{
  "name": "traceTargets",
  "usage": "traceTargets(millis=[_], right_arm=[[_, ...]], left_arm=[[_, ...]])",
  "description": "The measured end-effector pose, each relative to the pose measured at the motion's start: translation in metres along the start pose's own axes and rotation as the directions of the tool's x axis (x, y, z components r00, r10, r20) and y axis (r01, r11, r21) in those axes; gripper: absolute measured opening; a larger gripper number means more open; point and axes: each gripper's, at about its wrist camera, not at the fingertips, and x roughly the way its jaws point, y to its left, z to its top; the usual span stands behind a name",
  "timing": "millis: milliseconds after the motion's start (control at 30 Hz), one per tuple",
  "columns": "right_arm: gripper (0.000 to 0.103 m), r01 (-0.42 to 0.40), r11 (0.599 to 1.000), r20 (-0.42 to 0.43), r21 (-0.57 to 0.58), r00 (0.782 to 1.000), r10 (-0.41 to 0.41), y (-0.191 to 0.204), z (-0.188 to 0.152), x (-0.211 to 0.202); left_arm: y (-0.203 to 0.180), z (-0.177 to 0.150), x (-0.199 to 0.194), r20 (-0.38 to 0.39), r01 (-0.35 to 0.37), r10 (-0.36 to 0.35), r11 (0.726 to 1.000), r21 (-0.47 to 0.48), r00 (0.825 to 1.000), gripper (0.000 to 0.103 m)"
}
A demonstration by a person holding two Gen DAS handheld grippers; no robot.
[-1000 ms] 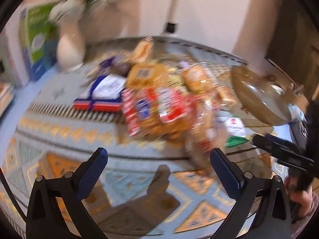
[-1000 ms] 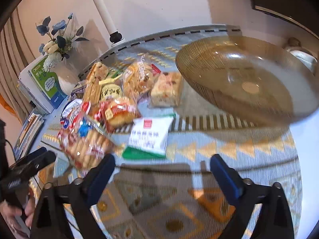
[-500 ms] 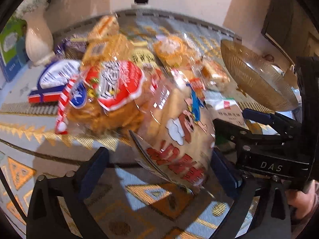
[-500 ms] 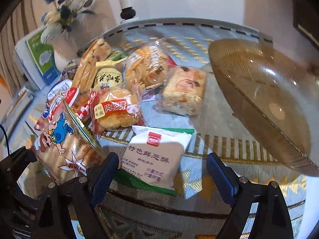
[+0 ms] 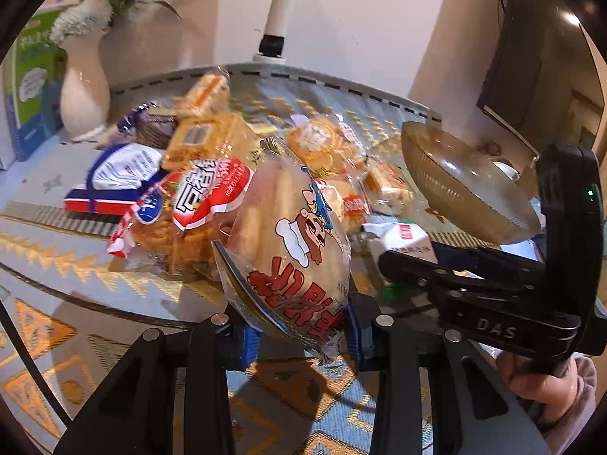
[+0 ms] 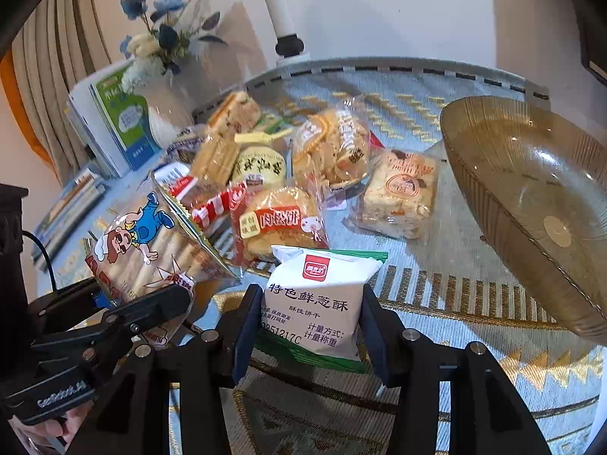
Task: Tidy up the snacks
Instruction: 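Grasp the cartoon bread stick bag with the left tool while the right tool grasps the white scallion pastry packet, then carry both held snacks over the amber glass bowl and open both tools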
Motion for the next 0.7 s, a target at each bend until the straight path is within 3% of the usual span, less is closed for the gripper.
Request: traceTargets(millis=[567, 700], right_arm=[[0.049, -0.076, 0.997, 0.086, -0.023, 0.993, 0.078, 0.013, -0.010, -0.024], [0.049, -0.110, 0.994, 0.140, -0.004, 0.984, 0.110, 0.010, -0.010, -0.037]], left_arm=[[0.002, -0.003, -0.009, 0.053, -0.027, 0.029, 0.999, -0.025, 0.998, 0.032], [0.000, 0.006, -0.023, 0.066, 0.020, -0.016, 0.998, -0.056, 0.998, 0.032]])
